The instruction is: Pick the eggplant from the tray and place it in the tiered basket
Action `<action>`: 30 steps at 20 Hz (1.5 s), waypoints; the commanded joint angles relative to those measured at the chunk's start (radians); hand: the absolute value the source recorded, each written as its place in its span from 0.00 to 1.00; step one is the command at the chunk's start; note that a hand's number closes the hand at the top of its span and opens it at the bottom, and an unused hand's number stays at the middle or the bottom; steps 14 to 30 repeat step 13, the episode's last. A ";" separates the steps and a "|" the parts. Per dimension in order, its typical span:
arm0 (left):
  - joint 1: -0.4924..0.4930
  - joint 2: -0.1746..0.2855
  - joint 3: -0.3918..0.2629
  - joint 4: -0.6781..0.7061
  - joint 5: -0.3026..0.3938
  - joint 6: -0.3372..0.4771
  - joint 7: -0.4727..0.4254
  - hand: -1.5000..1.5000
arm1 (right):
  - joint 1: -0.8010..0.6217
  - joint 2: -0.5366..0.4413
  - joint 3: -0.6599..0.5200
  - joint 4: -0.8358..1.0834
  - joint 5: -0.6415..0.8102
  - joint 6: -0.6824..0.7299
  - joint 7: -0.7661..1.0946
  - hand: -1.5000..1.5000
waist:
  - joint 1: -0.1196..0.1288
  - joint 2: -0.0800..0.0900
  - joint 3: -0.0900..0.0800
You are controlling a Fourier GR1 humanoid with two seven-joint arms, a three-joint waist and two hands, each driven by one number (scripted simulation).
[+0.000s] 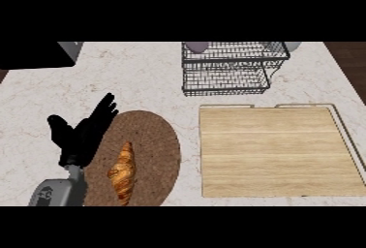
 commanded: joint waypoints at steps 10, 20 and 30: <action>0.008 -0.009 -0.017 -0.027 -0.010 0.000 0.012 0.50 | 0.533 -0.244 -0.341 -0.502 -0.442 0.541 0.105 0.00 | 0.005 0.009 0.000; -0.038 -0.001 0.001 -0.023 0.005 -0.002 0.045 0.50 | 0.577 -0.322 -0.457 -0.536 -0.558 0.618 0.171 0.00 | 0.022 0.013 0.000; -0.038 -0.001 0.001 -0.023 0.005 -0.002 0.045 0.50 | 0.577 -0.322 -0.457 -0.536 -0.558 0.618 0.171 0.00 | 0.022 0.013 0.000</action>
